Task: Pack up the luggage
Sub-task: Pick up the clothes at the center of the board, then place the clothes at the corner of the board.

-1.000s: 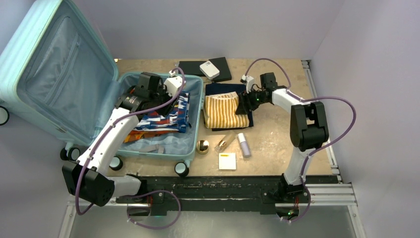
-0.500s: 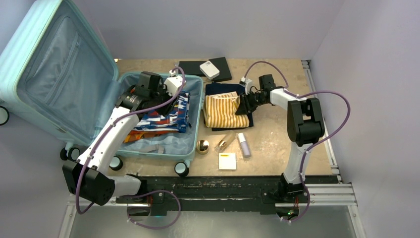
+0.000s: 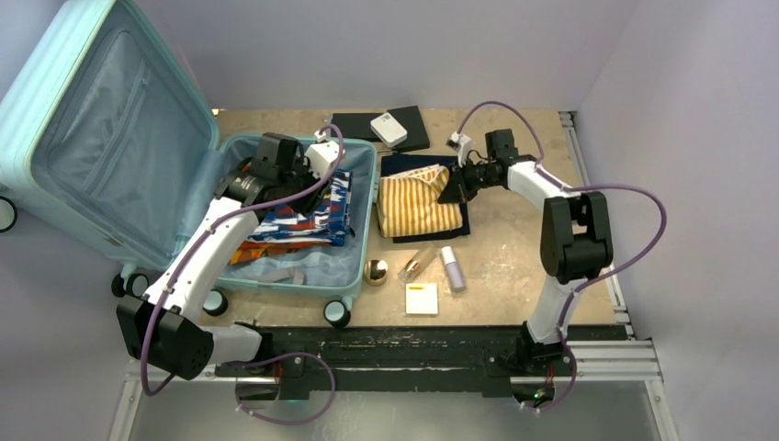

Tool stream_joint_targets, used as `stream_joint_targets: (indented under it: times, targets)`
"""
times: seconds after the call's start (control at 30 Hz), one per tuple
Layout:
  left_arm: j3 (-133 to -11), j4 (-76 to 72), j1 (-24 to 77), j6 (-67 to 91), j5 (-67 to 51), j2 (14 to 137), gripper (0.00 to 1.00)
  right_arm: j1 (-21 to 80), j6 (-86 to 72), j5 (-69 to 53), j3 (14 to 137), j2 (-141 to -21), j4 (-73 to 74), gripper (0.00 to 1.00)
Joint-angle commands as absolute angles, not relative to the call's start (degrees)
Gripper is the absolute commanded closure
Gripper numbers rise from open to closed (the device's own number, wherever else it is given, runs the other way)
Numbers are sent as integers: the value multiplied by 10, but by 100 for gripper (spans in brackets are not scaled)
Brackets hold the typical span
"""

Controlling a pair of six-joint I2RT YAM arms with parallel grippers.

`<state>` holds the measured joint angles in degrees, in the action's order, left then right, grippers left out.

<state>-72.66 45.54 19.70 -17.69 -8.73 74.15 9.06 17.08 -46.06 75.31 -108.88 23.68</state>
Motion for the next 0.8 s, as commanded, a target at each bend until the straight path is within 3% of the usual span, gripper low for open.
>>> stream_joint_targets:
  times: [0.0, 0.43, 0.77]
  targets:
    - [-748, 455, 198, -187, -86, 741, 64, 93, 149, -472, 772, -1014, 209, 100]
    - [-756, 463, 198, -189, -81, 738, 64, 51, 158, -351, 800, -968, 221, 100]
    - [-768, 470, 198, -191, -90, 745, 63, -104, 264, -319, 805, -962, 269, 100]
